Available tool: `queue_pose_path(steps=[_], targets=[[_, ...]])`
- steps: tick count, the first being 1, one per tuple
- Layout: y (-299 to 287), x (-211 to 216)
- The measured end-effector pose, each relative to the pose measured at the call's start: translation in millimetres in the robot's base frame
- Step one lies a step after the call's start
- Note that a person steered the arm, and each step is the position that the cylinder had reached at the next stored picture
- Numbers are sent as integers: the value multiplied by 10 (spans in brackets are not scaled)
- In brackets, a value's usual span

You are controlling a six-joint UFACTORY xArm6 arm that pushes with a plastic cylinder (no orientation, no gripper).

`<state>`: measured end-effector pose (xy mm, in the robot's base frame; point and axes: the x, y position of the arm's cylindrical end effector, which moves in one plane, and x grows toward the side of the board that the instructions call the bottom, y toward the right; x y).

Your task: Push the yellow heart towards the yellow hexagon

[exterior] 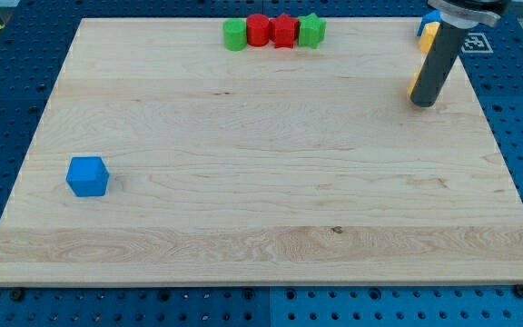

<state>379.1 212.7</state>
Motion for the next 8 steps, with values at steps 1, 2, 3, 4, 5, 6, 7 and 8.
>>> queue_pose_path(steps=[1,2,3,4,5,6,7,8], targets=[[-10,-44],[8,-156],[20,-245],[123,-317],[296,-335],[359,-356],[359,-421],[359,-534]])
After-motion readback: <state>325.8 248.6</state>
